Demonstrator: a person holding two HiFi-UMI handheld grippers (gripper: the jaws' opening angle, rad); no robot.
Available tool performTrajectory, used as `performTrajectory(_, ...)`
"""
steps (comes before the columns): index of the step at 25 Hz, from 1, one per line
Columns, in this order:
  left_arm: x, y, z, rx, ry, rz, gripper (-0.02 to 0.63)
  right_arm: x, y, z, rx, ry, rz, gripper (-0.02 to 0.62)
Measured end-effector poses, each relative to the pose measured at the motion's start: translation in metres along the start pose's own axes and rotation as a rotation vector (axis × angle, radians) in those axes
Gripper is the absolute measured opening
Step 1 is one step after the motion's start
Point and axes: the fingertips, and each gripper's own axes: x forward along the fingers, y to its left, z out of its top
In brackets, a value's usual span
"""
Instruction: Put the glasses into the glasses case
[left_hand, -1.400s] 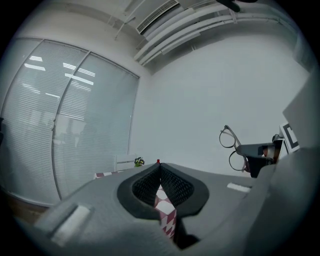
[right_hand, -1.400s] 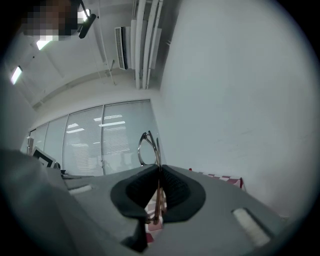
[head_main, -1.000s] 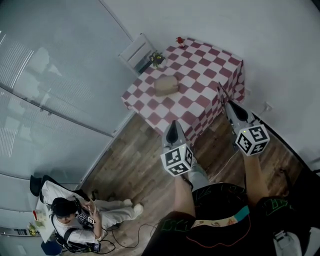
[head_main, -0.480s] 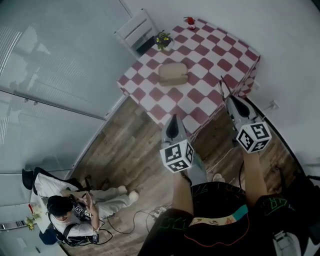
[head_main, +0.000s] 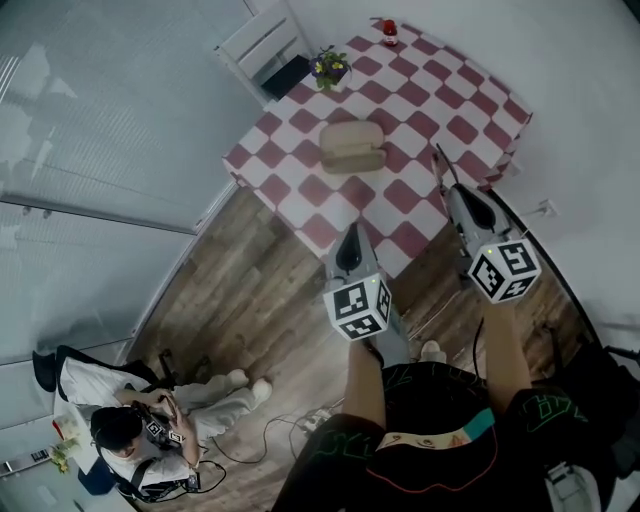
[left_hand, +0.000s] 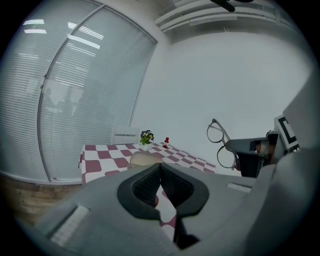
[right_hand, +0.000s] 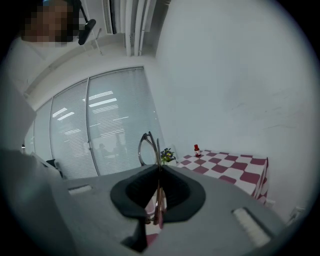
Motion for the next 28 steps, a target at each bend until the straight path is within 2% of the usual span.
performTrajectory(9, 0.03, 0.039, 0.026, -0.045, -0.022, -0.03, 0.011, 0.047, 0.019, 0.011, -0.027, 0.005, -0.023, 0.021)
performTrajectory(12, 0.036, 0.053, 0.029, -0.052, -0.006, -0.056, 0.011, 0.066, 0.034, 0.016, -0.038, 0.009, -0.014, 0.021)
performTrajectory(15, 0.04, 0.073, 0.032, -0.048, 0.007, -0.019, 0.011, 0.087, 0.05, 0.024, -0.043, -0.003, 0.001, 0.021)
performTrajectory(19, 0.045, 0.08, 0.046, -0.02, -0.039, -0.015, 0.01, 0.106, 0.06, 0.029, -0.058, -0.004, 0.007, 0.021)
performTrajectory(25, 0.047, 0.092, 0.062, -0.022, -0.082, -0.014, 0.011, 0.119, 0.07, 0.035, -0.108, 0.006, 0.012, 0.021)
performTrajectory(28, 0.052, 0.087, 0.079, -0.008, -0.114, -0.051, 0.011, 0.122, 0.069, 0.05, -0.127, -0.017, 0.009, 0.021)
